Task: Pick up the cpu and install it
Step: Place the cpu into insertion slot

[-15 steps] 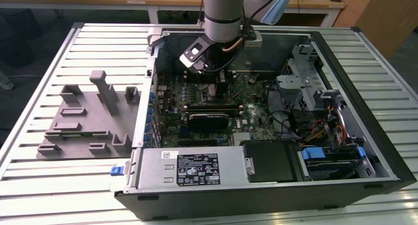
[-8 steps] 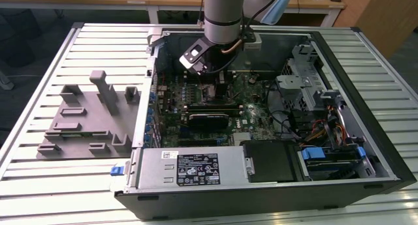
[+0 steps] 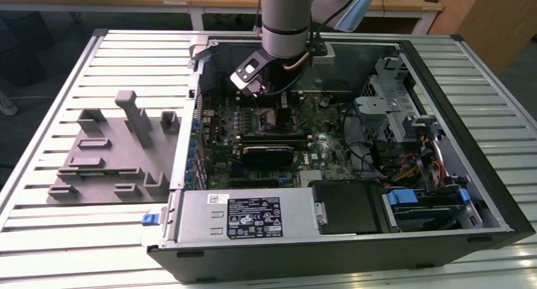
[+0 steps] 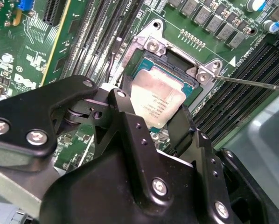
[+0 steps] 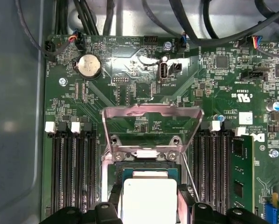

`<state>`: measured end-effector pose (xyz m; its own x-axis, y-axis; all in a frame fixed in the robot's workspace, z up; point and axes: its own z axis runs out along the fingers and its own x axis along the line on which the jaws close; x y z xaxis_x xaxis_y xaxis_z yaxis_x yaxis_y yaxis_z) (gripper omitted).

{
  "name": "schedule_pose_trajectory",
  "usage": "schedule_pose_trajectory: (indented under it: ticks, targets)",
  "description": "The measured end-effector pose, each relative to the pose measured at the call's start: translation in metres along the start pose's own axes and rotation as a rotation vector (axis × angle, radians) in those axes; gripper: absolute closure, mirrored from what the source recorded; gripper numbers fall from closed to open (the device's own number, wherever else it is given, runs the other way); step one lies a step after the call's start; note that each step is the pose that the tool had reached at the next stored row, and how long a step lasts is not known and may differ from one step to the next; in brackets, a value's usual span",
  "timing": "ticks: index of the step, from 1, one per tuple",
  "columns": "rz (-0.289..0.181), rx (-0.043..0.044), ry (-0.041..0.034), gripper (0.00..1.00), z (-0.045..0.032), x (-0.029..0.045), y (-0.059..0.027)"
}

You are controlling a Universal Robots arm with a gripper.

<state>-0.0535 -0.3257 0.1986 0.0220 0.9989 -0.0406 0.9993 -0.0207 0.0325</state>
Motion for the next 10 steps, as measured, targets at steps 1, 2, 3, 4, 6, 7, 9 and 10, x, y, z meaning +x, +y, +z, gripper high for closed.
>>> schedule_pose_trajectory:
  ticks: [1,2,3,4,6,7,9,10]
  targets:
    - [0.0,0.0,0.0,0.45,0.0004,0.0001,-0.0004]
    - [0.0,0.0001,-0.0001,0.45,0.0009,0.0002,-0.0008]
    - [0.0,0.0,-0.0001,0.45,0.0013,0.0002,-0.001]
    - [0.0,0.0,0.0,0.45,0.0019,0.0002,-0.001]
    - [0.0,0.0,0.0,0.45,0.003,0.0004,-0.0011]
    - [-0.002,-0.0001,0.0,0.45,0.0034,0.0004,-0.0011]
    - [-0.007,-0.0002,0.0001,0.45,0.004,0.0008,-0.0012]
    - [-0.009,-0.0003,0.0002,0.45,0.0042,0.0011,-0.0012]
